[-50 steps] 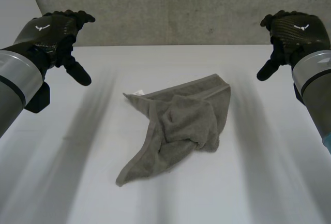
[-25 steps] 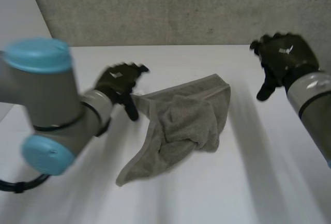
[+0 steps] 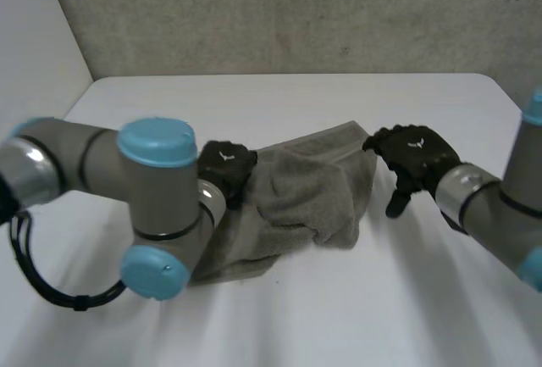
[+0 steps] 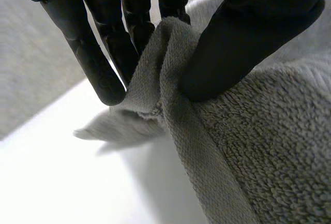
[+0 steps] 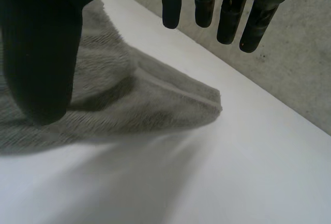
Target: Fold the laundry
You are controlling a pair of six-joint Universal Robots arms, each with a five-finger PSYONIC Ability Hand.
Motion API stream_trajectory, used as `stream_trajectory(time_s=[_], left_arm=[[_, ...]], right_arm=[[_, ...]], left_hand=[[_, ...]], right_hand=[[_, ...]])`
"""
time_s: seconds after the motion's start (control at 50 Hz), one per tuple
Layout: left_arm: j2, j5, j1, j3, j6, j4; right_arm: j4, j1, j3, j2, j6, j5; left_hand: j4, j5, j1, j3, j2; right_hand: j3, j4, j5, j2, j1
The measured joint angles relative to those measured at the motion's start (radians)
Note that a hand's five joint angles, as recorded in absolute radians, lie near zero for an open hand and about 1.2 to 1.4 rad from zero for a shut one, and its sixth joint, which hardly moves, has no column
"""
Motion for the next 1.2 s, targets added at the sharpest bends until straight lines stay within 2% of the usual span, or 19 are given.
stream_trajectory(time_s=[0.16,0.22,0.32,0.34,0.36,0.4,0.46,0.5,0.52,0.54,0.56,0.62,0.64,0.7,0.72,0.78,0.88,1.02,1.2], left_arm=[[0.304,-0.002,-0.014,-0.163,0.033,0.004],[0.467,0.009,-0.038,-0.219,0.055,0.006],[0.614,0.028,-0.063,-0.259,0.067,0.008],[0.655,0.038,-0.069,-0.269,0.069,0.009],[0.655,0.038,-0.069,-0.269,0.069,0.009],[0.696,0.055,-0.072,-0.279,0.07,0.011],[0.708,0.07,-0.061,-0.281,0.071,0.021],[0.699,0.074,-0.048,-0.277,0.073,0.031],[0.672,0.078,-0.02,-0.264,0.078,0.056],[0.672,0.078,-0.02,-0.264,0.078,0.056],[0.629,0.083,0.021,-0.239,0.089,0.095],[0.569,0.093,0.07,-0.193,0.107,0.152],[0.527,0.102,0.102,-0.156,0.119,0.193],[0.468,0.117,0.139,-0.089,0.135,0.258],[0.468,0.117,0.139,-0.089,0.135,0.258],[0.399,0.139,0.165,0.023,0.143,0.361],[0.361,0.15,0.176,0.06,0.142,0.417],[0.346,0.159,0.187,-0.133,0.143,0.437],[0.349,0.159,0.247,-0.491,0.152,0.429]], right_arm=[[0.136,0.009,-0.357,0.245,0.134,-0.09],[0.233,0.017,-0.567,0.402,0.256,-0.224],[0.3,0.052,-0.682,0.512,0.349,-0.348],[0.321,0.078,-0.709,0.54,0.37,-0.387],[0.321,0.078,-0.709,0.54,0.37,-0.387],[0.335,0.113,-0.733,0.561,0.382,-0.411],[0.305,0.142,-0.77,0.551,0.378,-0.368],[0.278,0.146,-0.786,0.538,0.372,-0.333],[0.22,0.143,-0.811,0.507,0.359,-0.268],[0.22,0.143,-0.811,0.507,0.359,-0.268],[0.139,0.133,-0.828,0.462,0.341,-0.191],[0.023,0.117,-0.833,0.395,0.318,-0.104],[-0.066,0.107,-0.824,0.343,0.302,-0.051],[-0.212,0.097,-0.768,0.256,0.283,0.007],[-0.212,0.097,-0.768,0.256,0.283,0.007],[-0.42,0.095,-0.586,0.108,0.268,0.037],[-0.515,0.098,-0.362,-0.02,0.256,0.026],[-0.409,0.11,-0.041,-0.118,0.152,-0.057],[-0.046,0.236,0.079,0.035,-0.079,-0.146]], left_hand=[[0.029,0.02,0.015,0.028,0.028],[0.031,0.021,0.015,0.031,0.031],[0.033,0.02,0.015,0.031,0.031],[0.033,0.02,0.015,0.032,0.031],[0.033,0.02,0.015,0.032,0.031],[0.034,0.02,0.015,0.032,0.031],[0.034,0.02,0.015,0.032,0.031],[0.034,0.02,0.015,0.032,0.031],[0.034,0.02,0.015,0.034,0.031],[0.034,0.02,0.015,0.034,0.031],[0.034,0.02,0.015,0.034,0.031],[0.034,0.02,0.015,0.034,0.032],[0.034,0.02,0.015,0.035,0.032],[0.034,0.02,0.015,0.036,0.032],[0.034,0.02,0.015,0.036,0.032],[0.034,0.021,0.015,0.037,0.032],[0.034,0.02,0.015,0.037,0.032],[0.034,0.028,0.015,0.037,0.032],[-0.023,0.01,0.012,-0.015,-0.03]], right_hand=[[0.0,0.0,0.0,0.0,0.0],[0.0,0.0,0.0,0.0,0.0],[0.012,0.005,0.005,0.01,0.008],[0.189,0.181,0.178,0.183,0.186],[0.189,0.181,0.178,0.183,0.186],[0.603,0.595,0.568,0.611,0.575],[0.923,0.909,0.874,0.923,0.75],[0.954,0.949,0.902,0.947,0.75],[0.96,0.958,0.903,0.948,0.75],[0.96,0.958,0.903,0.948,0.75],[0.96,0.959,0.904,0.948,0.75],[0.963,0.959,0.904,0.948,0.75],[0.966,0.959,0.904,0.948,0.75],[0.967,0.96,0.906,0.948,0.75],[0.967,0.96,0.906,0.948,0.75],[0.967,0.962,0.91,0.948,0.75],[0.967,0.962,0.916,0.948,0.75],[0.967,0.963,0.918,0.948,0.75],[0.932,0.931,0.895,0.91,0.73]])
